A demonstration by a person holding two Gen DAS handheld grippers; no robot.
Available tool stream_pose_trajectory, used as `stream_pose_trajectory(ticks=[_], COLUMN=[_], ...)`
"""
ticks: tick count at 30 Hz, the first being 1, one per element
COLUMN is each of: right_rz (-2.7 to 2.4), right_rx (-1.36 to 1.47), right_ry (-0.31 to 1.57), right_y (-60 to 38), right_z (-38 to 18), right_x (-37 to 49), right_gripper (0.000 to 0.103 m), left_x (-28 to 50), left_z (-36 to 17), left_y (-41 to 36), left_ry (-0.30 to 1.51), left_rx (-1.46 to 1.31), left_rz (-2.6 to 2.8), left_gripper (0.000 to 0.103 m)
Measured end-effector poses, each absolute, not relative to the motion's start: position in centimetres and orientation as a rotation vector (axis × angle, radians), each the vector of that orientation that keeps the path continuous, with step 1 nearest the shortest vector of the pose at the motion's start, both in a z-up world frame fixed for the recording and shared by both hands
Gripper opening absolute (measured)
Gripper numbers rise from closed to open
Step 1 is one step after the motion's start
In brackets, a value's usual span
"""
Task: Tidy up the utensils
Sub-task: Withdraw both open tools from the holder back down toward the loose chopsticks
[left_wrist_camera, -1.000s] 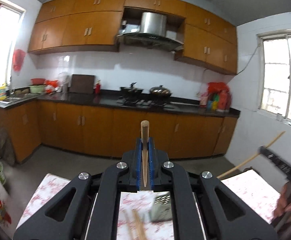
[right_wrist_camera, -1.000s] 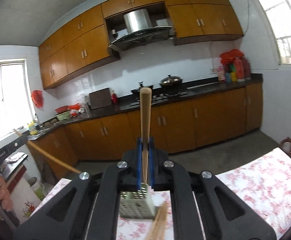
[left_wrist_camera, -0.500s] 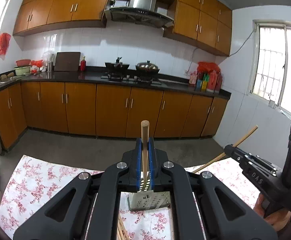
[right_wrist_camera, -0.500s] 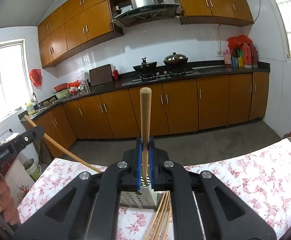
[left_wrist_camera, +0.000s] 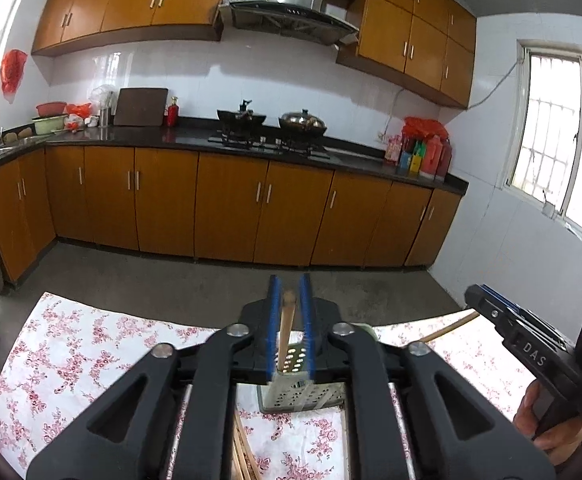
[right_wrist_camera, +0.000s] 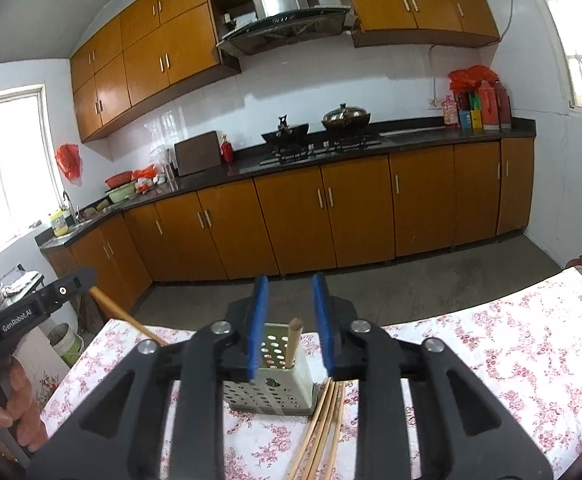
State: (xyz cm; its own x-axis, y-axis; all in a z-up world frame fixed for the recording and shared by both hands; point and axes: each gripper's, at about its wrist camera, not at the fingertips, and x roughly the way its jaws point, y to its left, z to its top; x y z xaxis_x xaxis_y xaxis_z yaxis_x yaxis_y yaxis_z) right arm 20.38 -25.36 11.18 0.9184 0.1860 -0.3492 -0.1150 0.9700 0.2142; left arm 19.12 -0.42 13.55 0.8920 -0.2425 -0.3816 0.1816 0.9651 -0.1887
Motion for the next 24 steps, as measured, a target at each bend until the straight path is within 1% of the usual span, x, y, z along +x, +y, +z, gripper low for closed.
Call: stream_pose_trajectory(ticks=[1, 2, 4, 8, 13, 20, 22, 24], right_rz=[0.152, 0.145, 0.132, 0.093, 0.039, 0.056, 0.087, 0.112], right_rx=[0.193, 0.195, 0.201, 0.207, 0.205, 0.205, 0.197, 0.183], right_ry=[0.369, 0.358, 0.346, 0.348, 0.458, 0.736, 0.791, 0.839], right_y=[-25.6, -25.8, -26.4, -28.0, -29.6, -28.2, -26.9, -25.8], right_z=[11.3, 11.5, 11.6, 10.6, 5.8, -4.2, -6.3, -7.9], right_x=[20.1, 19.5, 18.5, 16.4, 14.5, 15.6, 15.7, 16.2], right_gripper=[0.028, 0.03, 0.032, 0.032, 0.033, 0.033, 0.031, 0.027], left_x=[18.7, 18.5, 17.8, 16.5, 15.4, 15.5, 15.7, 15.8], left_z=[13.9, 14.1, 14.5, 14.6, 12.7, 6.2, 3.6, 1.6], left_y=[-0.2, -0.1, 0.5, 1.7, 3.7, 6.3, 6.7, 6.9], left_ry=[0.402, 0.391, 0.372, 0.359, 0.387, 0.528, 0.596, 0.65], left_rx=[-0.158, -0.163, -0.173, -0.178, -0.18, -0.14, -0.129, -0.132], left_rz=[-0.217, -0.213, -0.207, -0.18, -0.123, -0.006, 0.007, 0.008], left_gripper=[0.026, 0.032, 0.032, 0.032, 0.033, 0.032, 0.032, 0.032])
